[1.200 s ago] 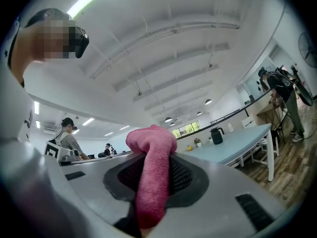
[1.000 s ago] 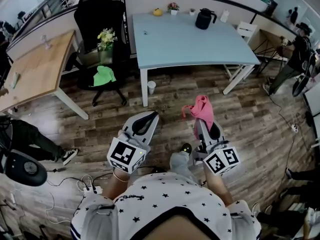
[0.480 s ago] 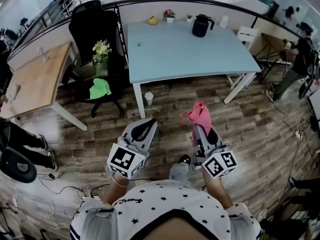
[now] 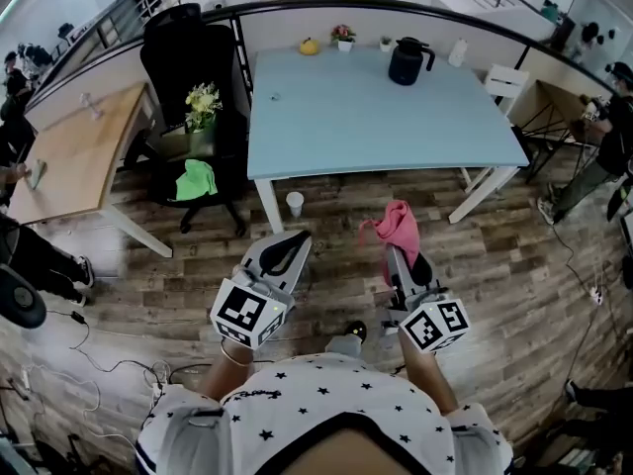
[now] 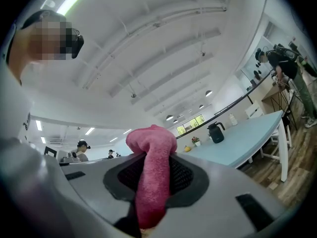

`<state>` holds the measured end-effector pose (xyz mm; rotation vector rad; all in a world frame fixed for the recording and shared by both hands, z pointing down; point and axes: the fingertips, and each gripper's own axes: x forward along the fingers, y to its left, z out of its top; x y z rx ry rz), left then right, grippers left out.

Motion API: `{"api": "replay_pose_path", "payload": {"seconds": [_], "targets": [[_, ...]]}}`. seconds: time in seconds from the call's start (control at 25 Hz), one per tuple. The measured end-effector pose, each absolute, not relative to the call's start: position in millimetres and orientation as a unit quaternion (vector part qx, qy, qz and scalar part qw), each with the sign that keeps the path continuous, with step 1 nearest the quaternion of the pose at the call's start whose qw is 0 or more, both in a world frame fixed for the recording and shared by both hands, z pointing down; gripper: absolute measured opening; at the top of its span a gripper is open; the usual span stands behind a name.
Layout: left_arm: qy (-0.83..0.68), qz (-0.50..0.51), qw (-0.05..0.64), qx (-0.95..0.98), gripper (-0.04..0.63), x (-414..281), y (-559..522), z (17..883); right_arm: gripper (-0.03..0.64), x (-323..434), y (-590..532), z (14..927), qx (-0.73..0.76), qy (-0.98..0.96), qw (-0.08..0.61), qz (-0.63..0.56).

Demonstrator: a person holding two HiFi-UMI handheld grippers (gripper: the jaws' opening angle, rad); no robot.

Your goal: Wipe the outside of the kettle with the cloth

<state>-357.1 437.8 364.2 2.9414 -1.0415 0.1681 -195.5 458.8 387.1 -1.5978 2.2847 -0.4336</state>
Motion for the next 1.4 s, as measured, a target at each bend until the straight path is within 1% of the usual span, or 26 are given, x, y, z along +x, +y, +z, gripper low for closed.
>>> {"api": "replay_pose_path", "payload": {"seconds": [0.56,0.96,1.16,1.4], "targets": [[-0.327,0.073,-0.006,0.942,0.030,-248.7,398.3,362.7,0.098,-87.6,417.5,392.4,-0.562,0.791,0.180,-0.162],[-0.298,0.078,-0.010,0.951,0.029,-199.2,400.2,366.6,0.098,-46.0,428.7,402.8,-0.576,0.776,0.194,-0.167],[-0.286,0.069,-0.009,0.956,0.030,-180.8,388.1,365.8,0.098,-30.7,424.5,402.2,-0.584,0.771,0.194,-0.165],[-0.250,0.058,-0.011,0.966,0.029,-141.0,361.4,365.8,0.098,-0.1,416.3,399.1,-0.609,0.753,0.196,-0.156]]}}
